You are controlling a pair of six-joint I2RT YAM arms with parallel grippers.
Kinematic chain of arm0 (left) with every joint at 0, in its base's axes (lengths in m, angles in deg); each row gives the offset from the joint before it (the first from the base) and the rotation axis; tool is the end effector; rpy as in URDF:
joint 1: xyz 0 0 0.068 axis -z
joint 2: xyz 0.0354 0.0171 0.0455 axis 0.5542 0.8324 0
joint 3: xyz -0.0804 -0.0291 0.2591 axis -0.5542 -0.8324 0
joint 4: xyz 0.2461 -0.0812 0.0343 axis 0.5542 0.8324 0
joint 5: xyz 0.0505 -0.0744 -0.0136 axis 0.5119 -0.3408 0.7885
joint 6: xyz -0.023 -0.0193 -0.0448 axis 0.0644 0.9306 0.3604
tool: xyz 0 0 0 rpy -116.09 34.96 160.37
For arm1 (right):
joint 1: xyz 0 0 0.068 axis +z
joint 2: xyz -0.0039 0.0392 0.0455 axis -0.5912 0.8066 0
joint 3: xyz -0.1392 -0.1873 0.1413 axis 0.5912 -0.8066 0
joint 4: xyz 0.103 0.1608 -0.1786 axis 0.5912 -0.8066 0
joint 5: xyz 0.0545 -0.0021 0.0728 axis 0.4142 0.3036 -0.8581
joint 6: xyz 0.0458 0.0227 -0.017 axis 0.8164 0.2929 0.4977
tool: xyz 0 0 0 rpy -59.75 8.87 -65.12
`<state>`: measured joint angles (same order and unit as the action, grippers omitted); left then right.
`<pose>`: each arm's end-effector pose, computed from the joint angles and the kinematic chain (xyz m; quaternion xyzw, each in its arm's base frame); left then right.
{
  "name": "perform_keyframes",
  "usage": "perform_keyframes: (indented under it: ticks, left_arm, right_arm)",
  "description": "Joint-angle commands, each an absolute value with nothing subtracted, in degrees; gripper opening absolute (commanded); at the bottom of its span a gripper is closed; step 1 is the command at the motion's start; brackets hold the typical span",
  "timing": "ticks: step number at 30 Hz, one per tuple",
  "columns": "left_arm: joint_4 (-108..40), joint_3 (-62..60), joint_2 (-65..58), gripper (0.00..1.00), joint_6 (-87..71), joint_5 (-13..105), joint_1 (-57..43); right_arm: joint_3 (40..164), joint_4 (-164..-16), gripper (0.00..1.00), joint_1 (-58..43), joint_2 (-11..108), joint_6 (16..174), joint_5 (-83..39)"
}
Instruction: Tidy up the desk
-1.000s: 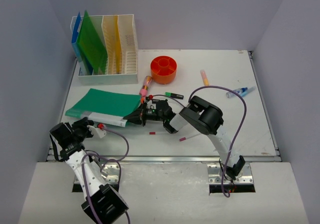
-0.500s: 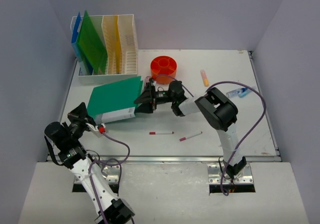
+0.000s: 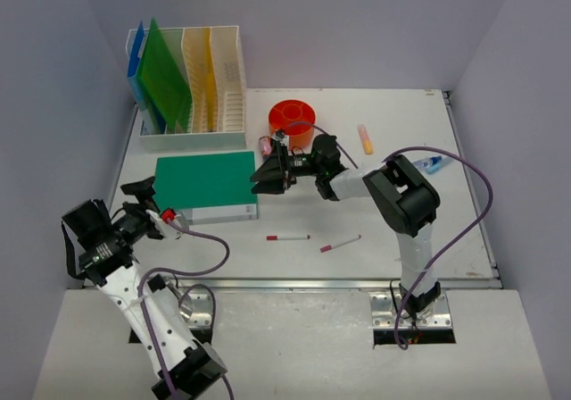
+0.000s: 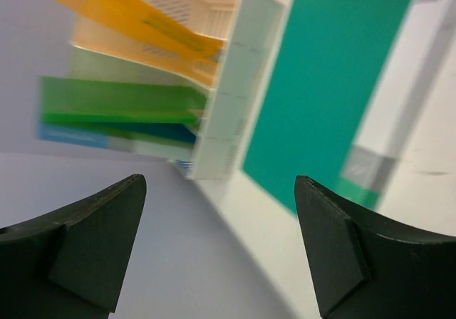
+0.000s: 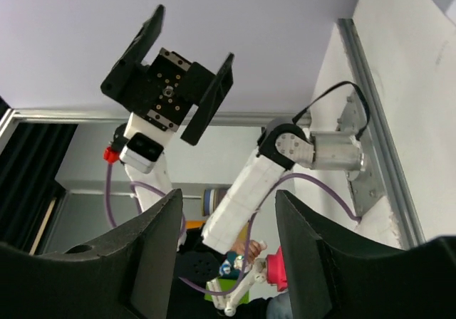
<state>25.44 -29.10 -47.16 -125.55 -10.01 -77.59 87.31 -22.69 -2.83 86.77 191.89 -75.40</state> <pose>0.0837 0.0361 0.2988 0.5757 0.5690 0.1824 0.5582 0.3322 0.2565 0.1811 -0.0074 -0.6806 -0.7293 0.0695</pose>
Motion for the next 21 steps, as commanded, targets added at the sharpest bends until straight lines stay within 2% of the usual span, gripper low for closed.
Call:
perform_keyframes:
  ticks: [1,5,8,11,16,21]
  left_arm:
    - [29.95,-33.06,-44.72,0.81,-108.48,-8.72,-76.81]
    - [19.46,-32.02,-31.60,0.75,-86.66,-3.62,-76.81]
    - [16.13,-29.32,-21.18,0.70,-77.39,-0.30,-77.30]
    - [12.92,-27.16,-13.20,0.71,-71.86,1.35,-79.62]
    - [22.32,-19.29,6.47,0.70,-77.10,1.54,-82.31]
    - [23.08,-15.72,16.70,0.69,-78.58,3.31,-84.67]
  right_arm:
    - [84.37,-36.54,0.57,-3.02,82.48,175.17,-73.61]
    - [84.63,-59.19,0.60,-3.02,79.30,158.58,-66.35]
    - [86.47,-66.97,0.61,-3.08,80.16,152.01,-61.28]
    - [88.60,-71.33,0.62,-3.09,81.62,147.24,-57.23]
    - [91.05,-75.04,0.62,-2.93,84.88,143.19,-55.24]
    - [92.50,-76.40,0.64,-2.93,86.66,141.58,-54.89]
